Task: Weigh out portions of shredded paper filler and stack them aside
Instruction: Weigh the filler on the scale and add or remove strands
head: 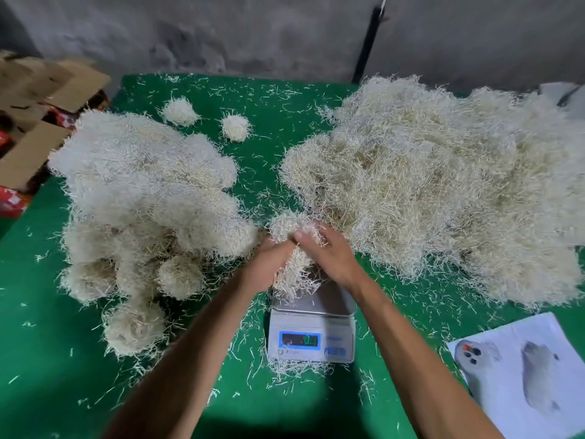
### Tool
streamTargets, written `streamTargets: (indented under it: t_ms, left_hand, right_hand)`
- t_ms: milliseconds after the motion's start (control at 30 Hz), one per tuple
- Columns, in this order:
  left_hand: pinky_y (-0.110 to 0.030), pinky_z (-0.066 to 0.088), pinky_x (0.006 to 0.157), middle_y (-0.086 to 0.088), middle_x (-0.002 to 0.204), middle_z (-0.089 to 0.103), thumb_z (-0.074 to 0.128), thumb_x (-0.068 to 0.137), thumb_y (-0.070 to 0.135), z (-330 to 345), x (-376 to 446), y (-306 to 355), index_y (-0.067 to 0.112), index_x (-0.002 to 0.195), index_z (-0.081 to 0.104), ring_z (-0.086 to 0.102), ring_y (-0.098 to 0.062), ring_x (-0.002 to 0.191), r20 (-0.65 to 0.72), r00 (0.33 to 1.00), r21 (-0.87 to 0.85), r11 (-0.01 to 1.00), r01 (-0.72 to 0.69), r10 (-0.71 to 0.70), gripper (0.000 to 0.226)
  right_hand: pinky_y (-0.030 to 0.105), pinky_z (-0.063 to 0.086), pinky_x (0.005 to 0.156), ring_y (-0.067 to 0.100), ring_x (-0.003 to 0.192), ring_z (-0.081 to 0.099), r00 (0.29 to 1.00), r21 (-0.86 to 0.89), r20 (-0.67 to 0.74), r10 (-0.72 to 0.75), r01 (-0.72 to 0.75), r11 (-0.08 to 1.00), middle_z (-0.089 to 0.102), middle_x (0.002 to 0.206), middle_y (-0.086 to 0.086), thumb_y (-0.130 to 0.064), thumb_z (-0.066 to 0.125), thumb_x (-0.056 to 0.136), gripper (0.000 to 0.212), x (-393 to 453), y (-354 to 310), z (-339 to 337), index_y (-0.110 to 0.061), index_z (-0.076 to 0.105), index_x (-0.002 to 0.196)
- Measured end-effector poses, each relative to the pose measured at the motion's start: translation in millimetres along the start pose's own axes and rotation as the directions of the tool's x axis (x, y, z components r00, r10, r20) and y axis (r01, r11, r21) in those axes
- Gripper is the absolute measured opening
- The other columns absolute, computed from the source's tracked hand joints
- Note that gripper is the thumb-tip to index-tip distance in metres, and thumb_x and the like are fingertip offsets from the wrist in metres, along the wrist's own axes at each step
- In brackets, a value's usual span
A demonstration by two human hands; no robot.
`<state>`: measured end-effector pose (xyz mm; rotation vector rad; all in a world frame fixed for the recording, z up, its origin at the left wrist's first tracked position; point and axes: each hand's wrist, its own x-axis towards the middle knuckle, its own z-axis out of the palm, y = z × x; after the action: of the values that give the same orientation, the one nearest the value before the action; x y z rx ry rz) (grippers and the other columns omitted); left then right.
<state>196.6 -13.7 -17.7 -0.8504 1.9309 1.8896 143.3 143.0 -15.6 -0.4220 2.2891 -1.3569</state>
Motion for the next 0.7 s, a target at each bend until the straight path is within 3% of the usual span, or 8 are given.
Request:
streamTargets:
  t_ms: [100, 200, 233, 333, 433, 533, 600, 700]
  left_hand:
    - [-0.044, 0.054, 0.097, -0.006, 0.152, 0.047, 0.064, 0.071, 0.082, 3.7, -2.6, -1.4, 0.028, 0.133, 0.059, 0.059, -0.023, 0.127, 0.215, 0.975, -0.422, 0.896, 0.142, -0.053, 0.082]
    - [-0.049, 0.037, 0.112, -0.004, 0.153, 0.044, 0.055, 0.085, 0.076, 7.4, -2.0, -16.9, 0.029, 0.151, 0.042, 0.037, -0.031, 0.147, 0.214, 0.974, -0.525, 0.831, 0.183, -0.080, 0.082]
    - [-0.051, 0.034, 0.115, -0.007, 0.155, 0.040, 0.054, 0.088, 0.074, 8.2, -3.9, -23.8, 0.029, 0.155, 0.036, 0.034, -0.033, 0.148, 0.235, 0.970, -0.520, 0.834, 0.184, -0.067, 0.083]
    - [-0.052, 0.051, 0.103, -0.002, 0.145, 0.040, 0.051, 0.094, 0.067, 5.1, -9.9, -43.4, 0.028, 0.157, 0.027, 0.052, -0.035, 0.131, 0.247, 0.969, -0.315, 0.946, 0.070, 0.011, 0.078]
    - [-0.033, 0.062, 0.082, -0.006, 0.120, 0.058, 0.052, 0.101, 0.048, 2.2, -13.8, -56.9, 0.016, 0.136, 0.052, 0.067, -0.016, 0.097, 0.052, 0.994, -0.094, 0.991, -0.091, 0.096, 0.048]
    - [-0.030, 0.057, 0.073, -0.002, 0.108, 0.062, 0.056, 0.102, 0.038, 0.9, -15.8, -68.6, 0.016, 0.125, 0.058, 0.063, -0.009, 0.086, -0.159, 0.963, 0.116, 0.973, -0.201, 0.218, 0.032]
    - [-0.020, 0.050, 0.077, 0.004, 0.115, 0.064, 0.058, 0.101, 0.034, -2.1, -19.4, -75.3, 0.023, 0.119, 0.061, 0.062, -0.005, 0.096, -0.228, 0.932, 0.157, 0.956, -0.250, 0.281, 0.022]
    - [-0.018, 0.050, 0.072, 0.006, 0.109, 0.069, 0.059, 0.101, 0.034, -3.8, -29.2, -79.4, 0.028, 0.104, 0.066, 0.065, -0.006, 0.092, -0.296, 0.898, 0.139, 0.945, -0.297, 0.326, 0.010]
  right_hand:
    - [0.038, 0.035, 0.117, -0.003, 0.131, 0.049, 0.994, -0.069, 0.100, 0.041, -0.034, 0.997, 0.030, 0.165, -0.005, -0.088, 0.072, 0.066, 0.115, -17.4, 16.6, 2.3, -0.040, 0.024, 0.159]
    - [0.003, 0.051, 0.078, -0.011, 0.092, 0.067, 0.993, -0.203, 0.109, 0.051, -0.028, 0.979, 0.062, 0.127, -0.010, -0.073, 0.077, 0.075, 0.102, -30.9, 33.8, 7.7, -0.024, 0.035, 0.154]
    - [0.009, 0.055, 0.070, -0.002, 0.085, 0.071, 0.997, -0.258, 0.063, 0.054, -0.035, 0.966, 0.068, 0.115, -0.008, -0.065, 0.077, 0.081, 0.092, -32.3, 37.1, 8.6, -0.017, 0.041, 0.151]
    - [0.048, 0.054, 0.104, 0.026, 0.116, 0.066, 0.997, -0.454, -0.072, -0.020, -0.015, 0.891, 0.061, 0.136, 0.011, -0.047, 0.074, 0.090, 0.073, -33.5, 37.2, 4.9, -0.016, 0.045, 0.149]
    - [0.061, 0.038, 0.116, 0.034, 0.135, 0.053, 0.994, -0.466, 0.072, -0.083, 0.107, 0.878, 0.039, 0.159, 0.013, -0.037, 0.074, 0.092, 0.077, -34.5, 33.8, -1.5, -0.028, 0.035, 0.158]
    - [0.065, 0.014, 0.124, 0.032, 0.156, 0.018, 0.979, -0.645, 0.182, -0.094, 0.191, 0.740, 0.009, 0.173, 0.005, -0.050, 0.072, 0.091, 0.091, -35.6, 36.9, -10.0, -0.034, 0.019, 0.163]
    - [0.058, 0.015, 0.125, 0.030, 0.154, 0.020, 0.993, -0.538, 0.097, -0.063, 0.106, 0.836, 0.013, 0.172, 0.005, -0.064, 0.073, 0.081, 0.103, -40.8, 33.1, -15.5, -0.034, 0.019, 0.163]
    - [0.042, 0.031, 0.113, 0.018, 0.143, 0.038, 0.990, -0.083, -0.131, -0.043, 0.032, 0.996, 0.032, 0.165, 0.001, -0.076, 0.064, 0.082, 0.093, -51.2, 26.4, -16.1, -0.031, 0.033, 0.157]
